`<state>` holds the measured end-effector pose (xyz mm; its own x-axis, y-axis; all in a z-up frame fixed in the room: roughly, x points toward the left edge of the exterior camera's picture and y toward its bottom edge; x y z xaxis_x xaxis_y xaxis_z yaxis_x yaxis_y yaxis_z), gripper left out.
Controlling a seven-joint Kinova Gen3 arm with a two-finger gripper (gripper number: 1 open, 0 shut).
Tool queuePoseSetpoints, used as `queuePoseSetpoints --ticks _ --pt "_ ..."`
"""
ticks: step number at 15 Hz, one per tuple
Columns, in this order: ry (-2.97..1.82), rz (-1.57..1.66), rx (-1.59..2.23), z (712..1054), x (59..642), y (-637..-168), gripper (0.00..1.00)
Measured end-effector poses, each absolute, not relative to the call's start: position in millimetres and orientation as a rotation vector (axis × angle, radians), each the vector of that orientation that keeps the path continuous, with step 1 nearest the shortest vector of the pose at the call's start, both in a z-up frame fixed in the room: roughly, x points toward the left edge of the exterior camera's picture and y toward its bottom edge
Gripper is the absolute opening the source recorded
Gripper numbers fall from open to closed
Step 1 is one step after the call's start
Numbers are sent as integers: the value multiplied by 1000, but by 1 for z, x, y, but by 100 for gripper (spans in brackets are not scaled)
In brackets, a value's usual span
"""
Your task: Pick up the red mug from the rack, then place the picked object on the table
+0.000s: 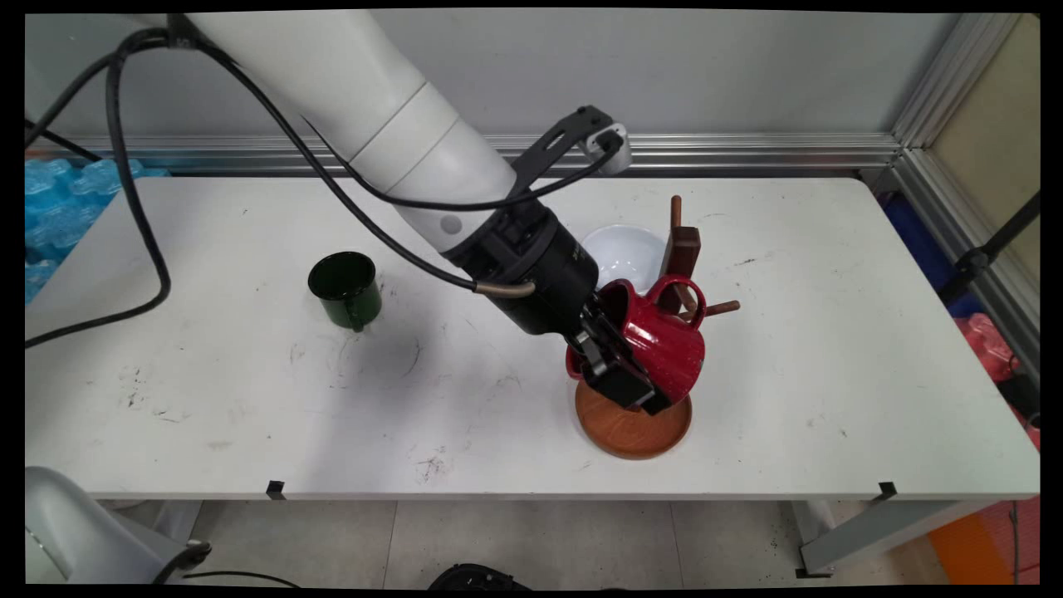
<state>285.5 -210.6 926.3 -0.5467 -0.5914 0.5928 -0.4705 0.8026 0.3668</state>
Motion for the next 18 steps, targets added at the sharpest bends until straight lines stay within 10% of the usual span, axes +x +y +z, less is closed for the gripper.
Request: queuePoseSetpoints --ticks 18 --pt "-2266 -213 702 936 286 -199 0"
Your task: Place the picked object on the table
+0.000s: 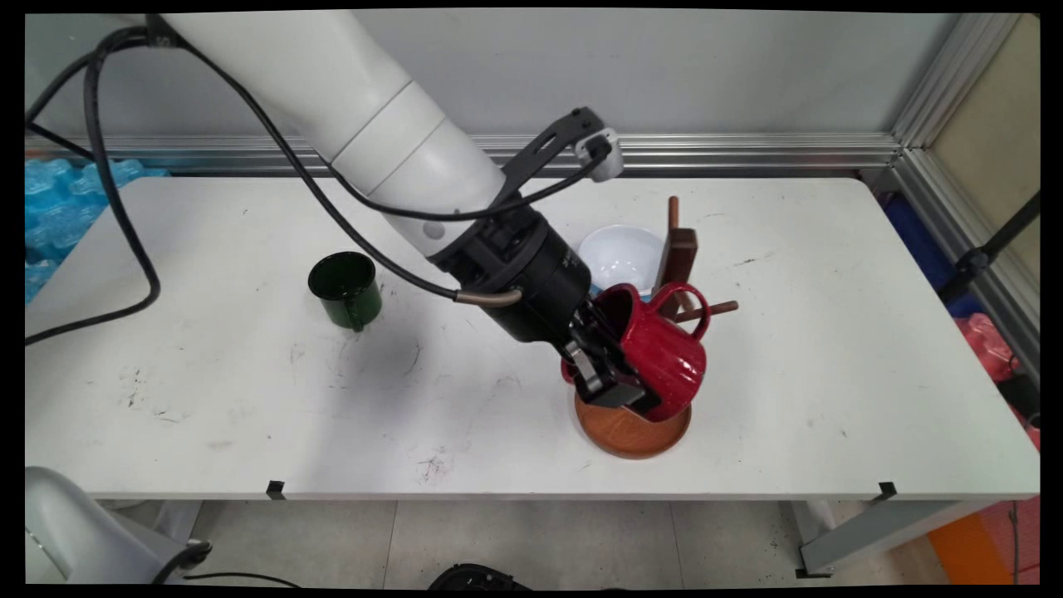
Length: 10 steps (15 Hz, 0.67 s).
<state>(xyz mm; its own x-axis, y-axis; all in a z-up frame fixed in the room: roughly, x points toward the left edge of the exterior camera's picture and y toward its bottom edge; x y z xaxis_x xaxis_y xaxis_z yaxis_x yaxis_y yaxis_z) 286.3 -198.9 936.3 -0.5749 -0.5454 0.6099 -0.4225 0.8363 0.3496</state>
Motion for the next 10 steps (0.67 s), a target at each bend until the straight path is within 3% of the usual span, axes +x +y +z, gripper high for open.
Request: queuePoseSetpoints --ticks 10 --pt "-2257 -214 596 975 266 -192 0"
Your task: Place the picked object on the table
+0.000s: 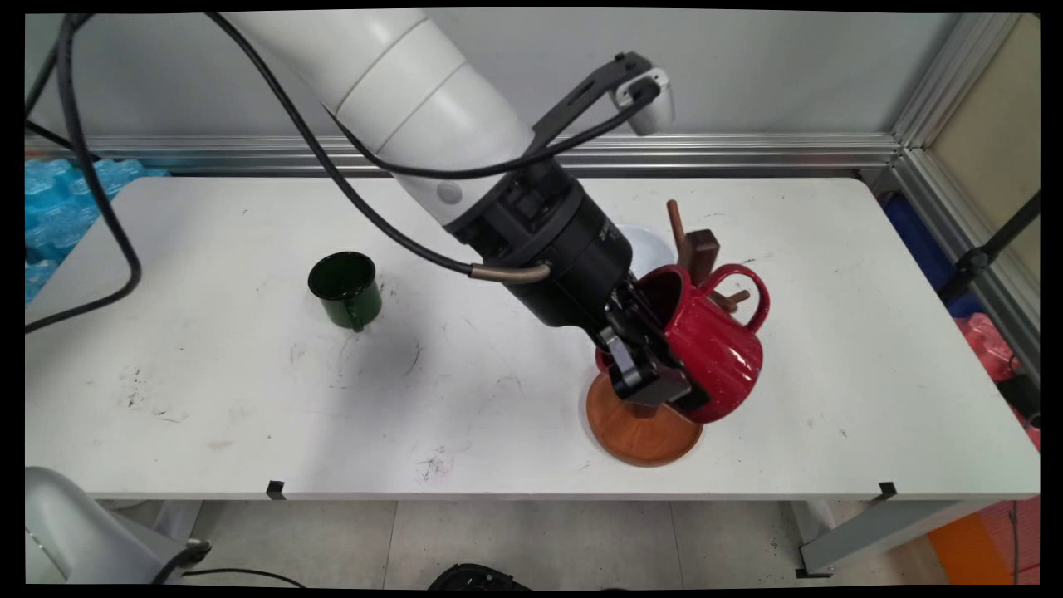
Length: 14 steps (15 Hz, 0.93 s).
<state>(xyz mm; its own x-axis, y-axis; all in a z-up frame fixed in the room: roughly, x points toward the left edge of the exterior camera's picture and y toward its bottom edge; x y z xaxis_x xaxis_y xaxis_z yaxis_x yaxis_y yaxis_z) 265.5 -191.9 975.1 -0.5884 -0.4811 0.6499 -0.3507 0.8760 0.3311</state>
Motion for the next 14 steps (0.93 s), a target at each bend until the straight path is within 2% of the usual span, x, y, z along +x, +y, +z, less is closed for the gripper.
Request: queuePoseSetpoints --ticks 8,14 --pt "-2290 -240 582 1003 271 -164 0" --pt "-2396 -155 604 1024 300 -158 0"
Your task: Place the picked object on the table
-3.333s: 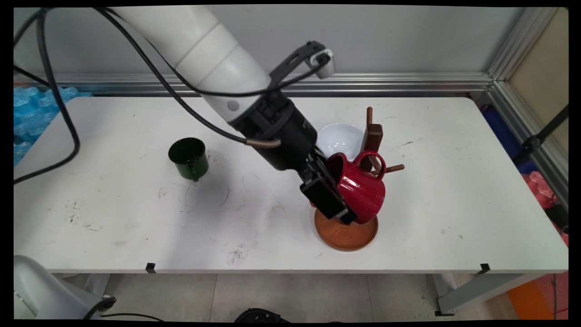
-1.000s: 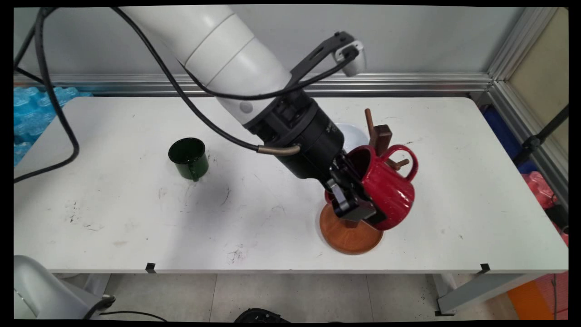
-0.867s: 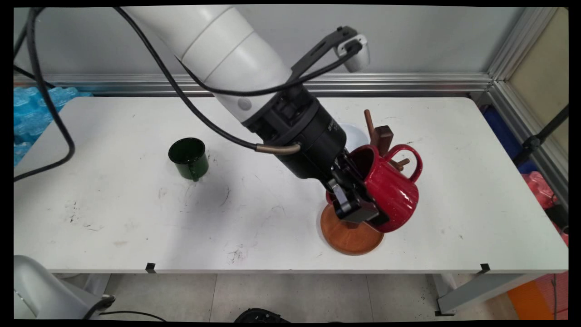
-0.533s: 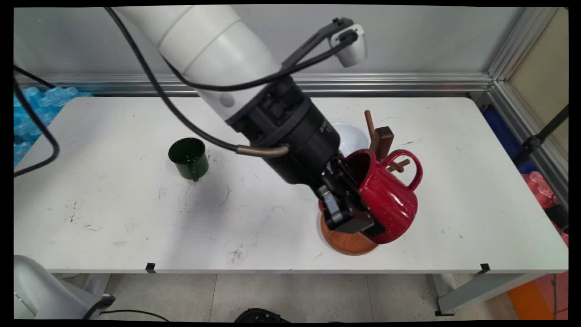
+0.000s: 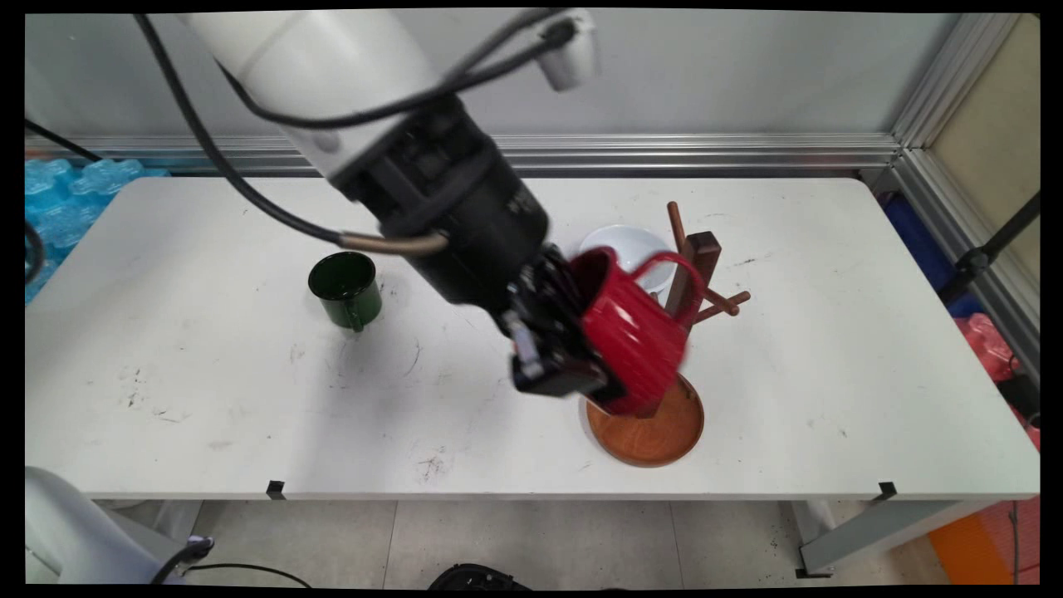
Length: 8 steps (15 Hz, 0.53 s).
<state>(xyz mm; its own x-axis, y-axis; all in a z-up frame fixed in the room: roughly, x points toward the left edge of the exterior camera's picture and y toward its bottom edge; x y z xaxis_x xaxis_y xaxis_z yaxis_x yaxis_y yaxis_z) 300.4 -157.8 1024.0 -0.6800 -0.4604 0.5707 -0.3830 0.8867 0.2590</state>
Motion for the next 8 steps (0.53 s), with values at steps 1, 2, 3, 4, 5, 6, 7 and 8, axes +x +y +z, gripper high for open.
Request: queuePoseSetpoints --ticks 1,2,3,4,5,6,7,8 --pt "-2412 -138 610 1026 305 -158 0" --pt "-2439 -111 620 1029 313 -160 0" --pt "-2462 -87 630 1032 320 -161 0" --pt "-2490 -57 644 1034 328 -163 0" --pt "-2513 -30 657 1037 335 -166 0" --pt "-2528 -11 667 1038 340 -168 0" --pt "-2550 18 682 1040 346 -171 0" --pt "-2564 38 693 1041 350 -173 0"
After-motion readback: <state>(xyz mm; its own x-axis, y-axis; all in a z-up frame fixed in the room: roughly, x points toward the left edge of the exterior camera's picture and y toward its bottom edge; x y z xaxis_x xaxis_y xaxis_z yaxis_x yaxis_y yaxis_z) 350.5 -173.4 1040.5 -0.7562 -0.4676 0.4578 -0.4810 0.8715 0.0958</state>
